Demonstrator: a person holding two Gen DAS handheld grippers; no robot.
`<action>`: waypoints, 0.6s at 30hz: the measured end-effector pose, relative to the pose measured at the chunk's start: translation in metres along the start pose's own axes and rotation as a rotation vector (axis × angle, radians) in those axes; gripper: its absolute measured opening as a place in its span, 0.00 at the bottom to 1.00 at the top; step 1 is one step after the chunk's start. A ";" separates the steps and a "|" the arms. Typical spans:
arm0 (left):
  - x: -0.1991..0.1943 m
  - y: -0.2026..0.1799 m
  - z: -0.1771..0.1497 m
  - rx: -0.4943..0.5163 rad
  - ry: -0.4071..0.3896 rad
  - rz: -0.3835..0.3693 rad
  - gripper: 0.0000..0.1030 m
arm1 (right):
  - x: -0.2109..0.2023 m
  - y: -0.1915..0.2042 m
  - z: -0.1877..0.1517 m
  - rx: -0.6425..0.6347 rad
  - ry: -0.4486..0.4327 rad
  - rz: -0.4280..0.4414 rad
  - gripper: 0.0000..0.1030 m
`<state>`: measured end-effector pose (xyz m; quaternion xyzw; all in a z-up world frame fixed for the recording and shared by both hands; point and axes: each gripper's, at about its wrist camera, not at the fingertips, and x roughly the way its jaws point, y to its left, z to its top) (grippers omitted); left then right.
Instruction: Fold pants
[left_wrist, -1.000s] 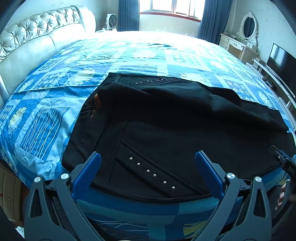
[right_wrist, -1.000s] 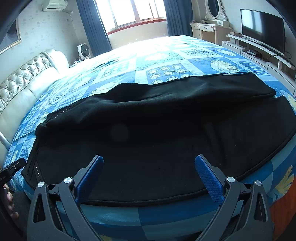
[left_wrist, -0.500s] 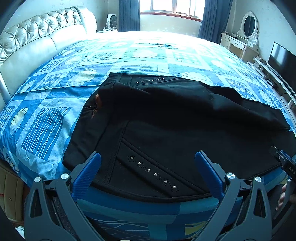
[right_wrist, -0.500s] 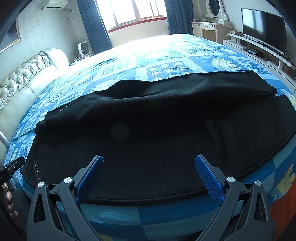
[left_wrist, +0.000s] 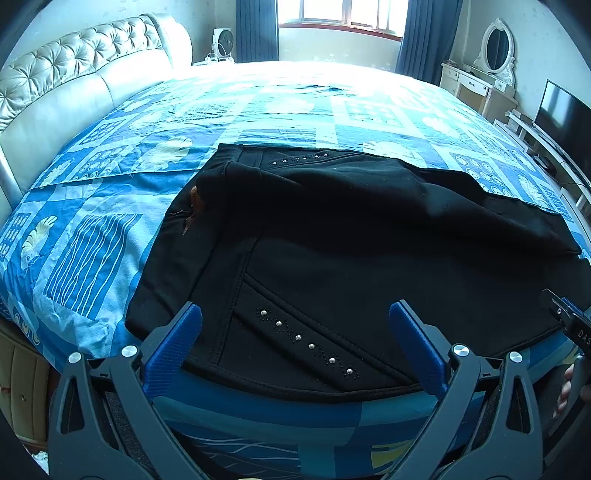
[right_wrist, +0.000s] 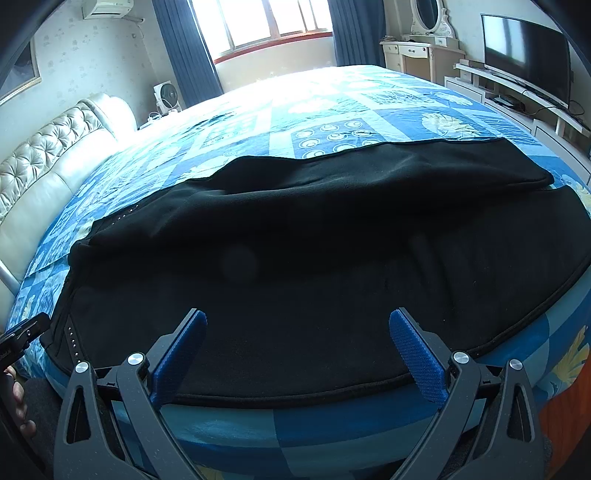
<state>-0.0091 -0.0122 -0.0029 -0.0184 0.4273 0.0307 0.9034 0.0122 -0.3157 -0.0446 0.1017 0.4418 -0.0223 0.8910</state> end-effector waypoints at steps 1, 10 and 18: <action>0.000 0.000 0.000 0.000 -0.001 0.001 0.98 | 0.000 0.000 0.000 0.000 0.000 -0.001 0.96; 0.000 -0.001 -0.001 0.003 0.002 -0.002 0.98 | 0.001 -0.001 0.000 0.003 0.005 0.001 0.96; 0.000 -0.001 -0.001 0.003 -0.001 -0.001 0.98 | -0.017 -0.020 0.017 0.045 -0.079 0.010 0.96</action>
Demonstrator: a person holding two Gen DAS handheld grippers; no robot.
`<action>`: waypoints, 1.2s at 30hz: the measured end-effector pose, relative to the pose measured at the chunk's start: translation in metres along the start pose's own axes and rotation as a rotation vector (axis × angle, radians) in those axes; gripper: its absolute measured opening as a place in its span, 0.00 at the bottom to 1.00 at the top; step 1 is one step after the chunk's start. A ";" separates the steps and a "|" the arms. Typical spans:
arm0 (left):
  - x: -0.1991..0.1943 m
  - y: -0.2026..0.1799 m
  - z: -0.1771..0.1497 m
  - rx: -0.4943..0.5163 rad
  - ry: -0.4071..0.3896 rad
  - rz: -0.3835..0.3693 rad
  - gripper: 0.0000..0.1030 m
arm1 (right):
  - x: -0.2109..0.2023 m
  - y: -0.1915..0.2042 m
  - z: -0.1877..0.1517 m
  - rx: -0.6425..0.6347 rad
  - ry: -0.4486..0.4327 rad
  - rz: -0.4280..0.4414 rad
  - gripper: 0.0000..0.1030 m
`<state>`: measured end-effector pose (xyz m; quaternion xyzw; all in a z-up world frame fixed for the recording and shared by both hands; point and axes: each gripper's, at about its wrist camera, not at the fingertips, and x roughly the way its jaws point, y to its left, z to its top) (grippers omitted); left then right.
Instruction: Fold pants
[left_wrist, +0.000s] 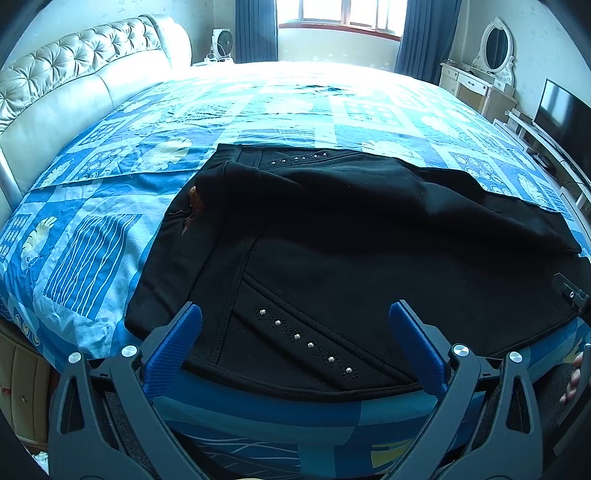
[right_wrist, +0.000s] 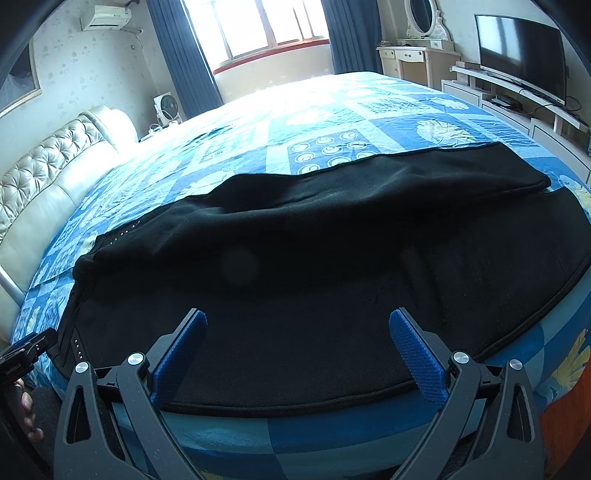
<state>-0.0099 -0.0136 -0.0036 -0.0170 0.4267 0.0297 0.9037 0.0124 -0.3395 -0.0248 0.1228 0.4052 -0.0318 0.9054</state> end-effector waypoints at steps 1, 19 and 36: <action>0.000 0.000 0.000 0.001 -0.001 0.001 0.98 | -0.005 -0.007 0.006 0.013 -0.023 -0.001 0.96; 0.041 0.025 0.008 -0.063 0.065 0.078 0.98 | -0.049 -0.351 -0.009 1.085 -0.188 0.283 0.95; 0.063 0.041 -0.010 -0.137 0.165 0.077 0.98 | 0.002 -0.393 0.011 1.252 -0.364 0.290 0.44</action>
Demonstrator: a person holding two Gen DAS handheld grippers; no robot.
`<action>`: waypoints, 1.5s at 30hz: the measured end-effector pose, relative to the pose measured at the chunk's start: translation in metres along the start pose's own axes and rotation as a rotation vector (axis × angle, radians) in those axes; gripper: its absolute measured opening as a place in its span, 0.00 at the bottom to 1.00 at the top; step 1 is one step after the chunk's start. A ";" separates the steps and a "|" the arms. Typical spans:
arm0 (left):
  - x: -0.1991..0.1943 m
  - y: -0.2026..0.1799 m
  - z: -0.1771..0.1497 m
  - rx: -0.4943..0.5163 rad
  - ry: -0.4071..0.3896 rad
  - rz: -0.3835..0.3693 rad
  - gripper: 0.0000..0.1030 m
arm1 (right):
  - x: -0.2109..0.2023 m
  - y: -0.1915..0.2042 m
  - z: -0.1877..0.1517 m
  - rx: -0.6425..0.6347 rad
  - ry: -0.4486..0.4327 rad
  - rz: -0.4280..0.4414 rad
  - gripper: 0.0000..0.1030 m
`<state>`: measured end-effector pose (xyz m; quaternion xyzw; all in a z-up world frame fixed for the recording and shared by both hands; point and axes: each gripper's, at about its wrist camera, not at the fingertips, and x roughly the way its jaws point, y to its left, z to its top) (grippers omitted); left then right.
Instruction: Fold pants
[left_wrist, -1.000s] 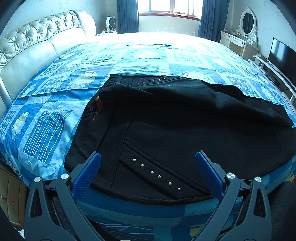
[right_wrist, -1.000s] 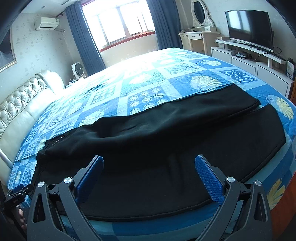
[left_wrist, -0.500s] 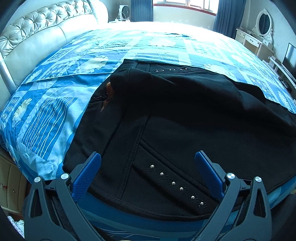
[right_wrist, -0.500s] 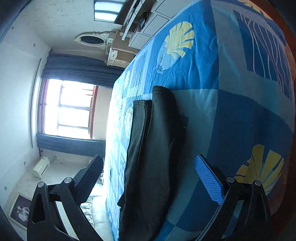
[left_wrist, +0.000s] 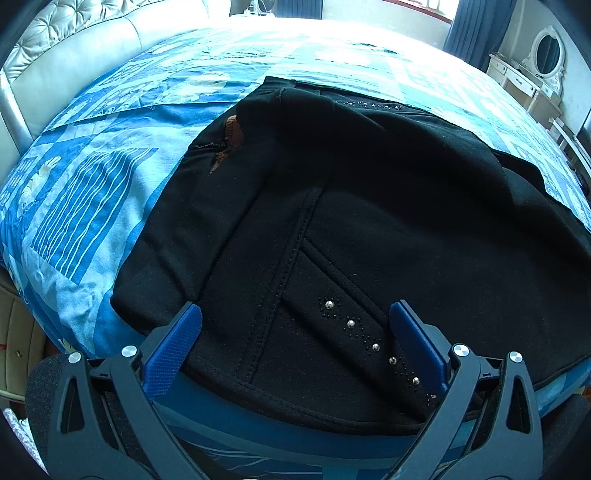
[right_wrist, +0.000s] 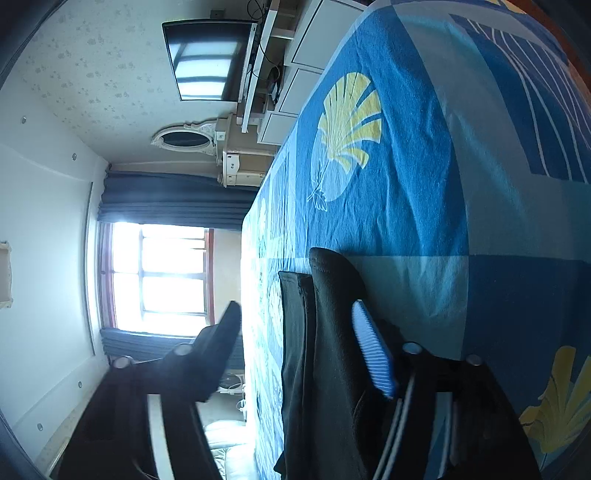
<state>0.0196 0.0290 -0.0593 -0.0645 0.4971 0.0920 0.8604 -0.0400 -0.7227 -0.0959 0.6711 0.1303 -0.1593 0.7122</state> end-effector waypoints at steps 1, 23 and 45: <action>0.001 0.001 0.000 -0.001 0.000 -0.002 0.98 | 0.005 -0.001 -0.001 -0.015 0.025 -0.042 0.42; 0.009 0.002 0.003 -0.018 0.010 -0.019 0.98 | 0.001 -0.044 -0.015 0.306 -0.047 0.189 0.48; -0.009 -0.003 0.005 0.154 -0.071 0.021 0.98 | -0.025 0.051 -0.004 -0.448 -0.104 -0.215 0.47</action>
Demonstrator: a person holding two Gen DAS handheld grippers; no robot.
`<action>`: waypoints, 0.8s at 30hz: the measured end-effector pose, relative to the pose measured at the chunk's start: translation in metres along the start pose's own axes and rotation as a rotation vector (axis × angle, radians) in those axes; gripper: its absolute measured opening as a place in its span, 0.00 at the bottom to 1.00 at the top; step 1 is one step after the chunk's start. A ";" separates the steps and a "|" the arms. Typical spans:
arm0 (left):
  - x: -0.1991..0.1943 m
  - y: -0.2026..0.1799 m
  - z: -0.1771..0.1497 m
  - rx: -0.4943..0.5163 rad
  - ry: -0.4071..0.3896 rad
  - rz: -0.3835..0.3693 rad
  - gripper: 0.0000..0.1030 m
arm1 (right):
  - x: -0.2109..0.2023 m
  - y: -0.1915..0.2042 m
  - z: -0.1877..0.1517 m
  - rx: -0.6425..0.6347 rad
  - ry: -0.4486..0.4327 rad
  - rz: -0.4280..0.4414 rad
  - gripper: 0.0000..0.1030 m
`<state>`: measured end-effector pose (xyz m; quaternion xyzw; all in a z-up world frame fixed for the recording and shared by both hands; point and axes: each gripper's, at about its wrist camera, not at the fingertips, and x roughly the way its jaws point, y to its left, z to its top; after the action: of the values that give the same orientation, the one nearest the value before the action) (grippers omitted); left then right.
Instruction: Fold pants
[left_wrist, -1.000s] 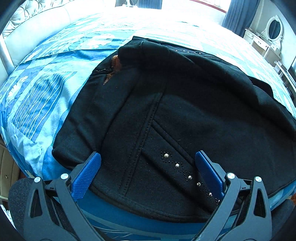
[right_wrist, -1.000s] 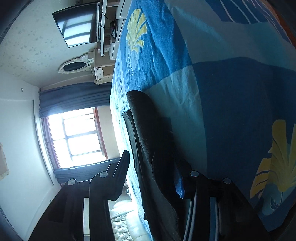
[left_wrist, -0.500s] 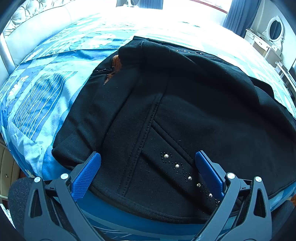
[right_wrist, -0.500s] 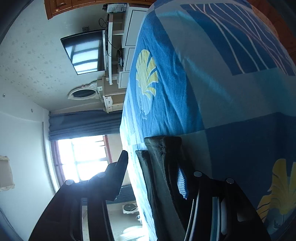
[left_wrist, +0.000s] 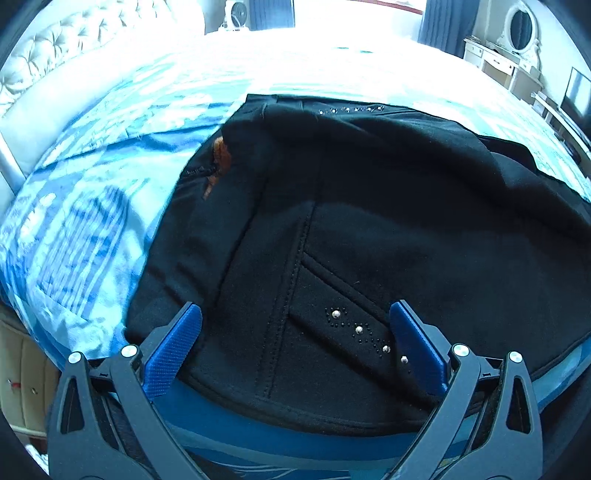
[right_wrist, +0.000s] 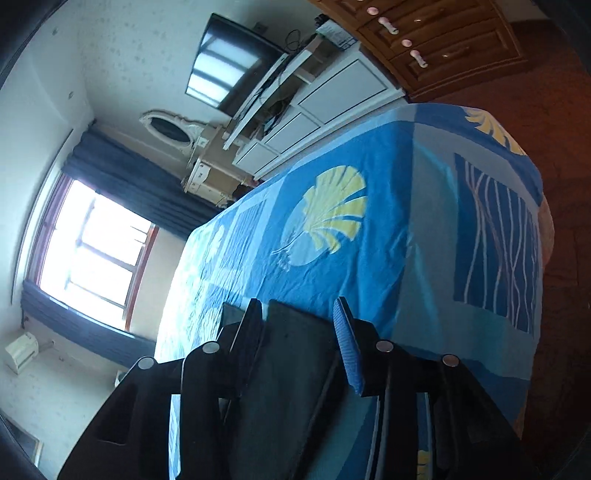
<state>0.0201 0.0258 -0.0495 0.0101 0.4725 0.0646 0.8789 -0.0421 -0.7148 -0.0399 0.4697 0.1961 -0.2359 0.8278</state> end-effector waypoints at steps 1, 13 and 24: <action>-0.009 0.002 0.002 0.025 -0.032 -0.003 0.98 | 0.005 0.023 -0.007 -0.084 0.039 0.026 0.52; 0.037 0.139 0.115 -0.217 0.034 -0.364 0.98 | 0.079 0.222 -0.182 -0.624 0.496 0.295 0.70; 0.146 0.130 0.196 -0.107 0.176 -0.557 0.98 | 0.113 0.297 -0.292 -0.814 0.685 0.325 0.71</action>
<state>0.2492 0.1816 -0.0512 -0.1722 0.5273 -0.1535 0.8177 0.1907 -0.3514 -0.0385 0.1861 0.4545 0.1559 0.8570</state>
